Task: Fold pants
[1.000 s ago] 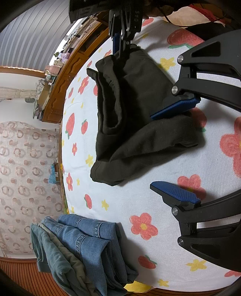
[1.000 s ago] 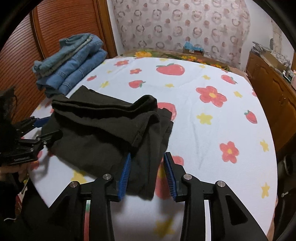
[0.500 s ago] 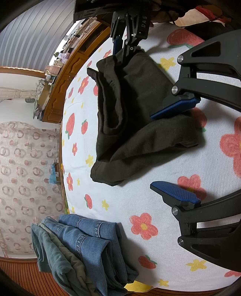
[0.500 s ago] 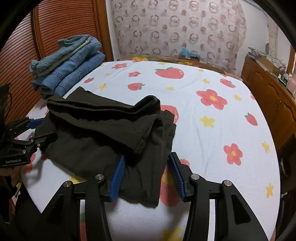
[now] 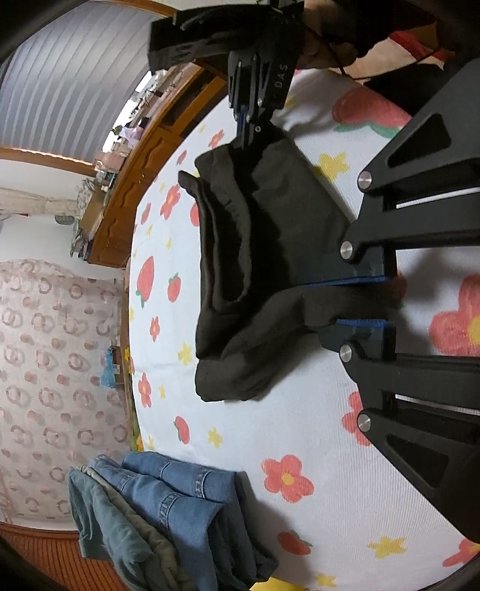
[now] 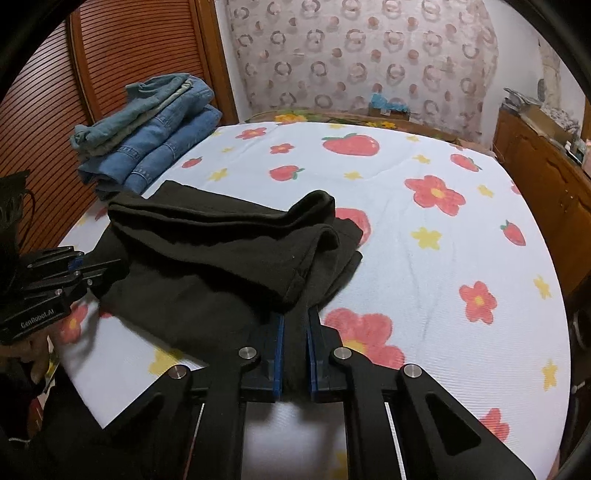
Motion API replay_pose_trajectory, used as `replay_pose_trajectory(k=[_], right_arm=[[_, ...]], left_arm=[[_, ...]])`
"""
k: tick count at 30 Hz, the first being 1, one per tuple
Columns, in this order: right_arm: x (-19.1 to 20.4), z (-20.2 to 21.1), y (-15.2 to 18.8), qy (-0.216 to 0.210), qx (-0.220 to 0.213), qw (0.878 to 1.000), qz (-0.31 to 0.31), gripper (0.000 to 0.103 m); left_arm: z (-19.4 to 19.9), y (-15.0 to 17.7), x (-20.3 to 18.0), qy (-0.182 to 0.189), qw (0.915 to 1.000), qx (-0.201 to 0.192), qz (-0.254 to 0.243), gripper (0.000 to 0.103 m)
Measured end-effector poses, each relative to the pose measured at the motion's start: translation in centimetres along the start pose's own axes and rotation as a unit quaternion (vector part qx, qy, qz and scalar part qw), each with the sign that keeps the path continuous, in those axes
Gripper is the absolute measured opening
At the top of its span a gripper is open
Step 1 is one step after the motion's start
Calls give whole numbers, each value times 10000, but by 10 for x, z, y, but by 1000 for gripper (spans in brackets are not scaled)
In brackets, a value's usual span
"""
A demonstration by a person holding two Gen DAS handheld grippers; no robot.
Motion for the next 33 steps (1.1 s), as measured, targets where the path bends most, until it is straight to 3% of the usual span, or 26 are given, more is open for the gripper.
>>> replay_pose_trajectory(k=[13, 16, 18, 20, 23, 33], right_arm=[[-1, 39, 29, -282, 29, 9996, -45, 9], [-8, 32, 30, -241, 153, 9995, -139, 14], [-9, 29, 28, -188, 182, 9995, -147, 18], [-9, 30, 27, -134, 174, 9996, -161, 22], [-8, 30, 25, 96, 127, 9998, -98, 32], [8, 25, 8, 338, 85, 9988, 342, 36]], left_arm=[[34, 25, -29, 186, 9997, 45, -149, 14], [30, 29, -29, 139, 9996, 175, -148, 28], [29, 28, -26, 58, 9997, 177, -149, 42], [30, 25, -23, -3, 9998, 135, -126, 49], [33, 18, -22, -32, 9998, 48, -172, 49], [14, -4, -17, -193, 9991, 131, -363, 49]])
Point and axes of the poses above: each gripper's, at about its wrist camera, not at the fingertips, and z roughly against the way its jaws point, x to its left, y to its underside, the point moved 4 cm from there along -z, roughly the way its jaws point, and after that the axes turned 4 degrees about -z, right-handed, at the moved point
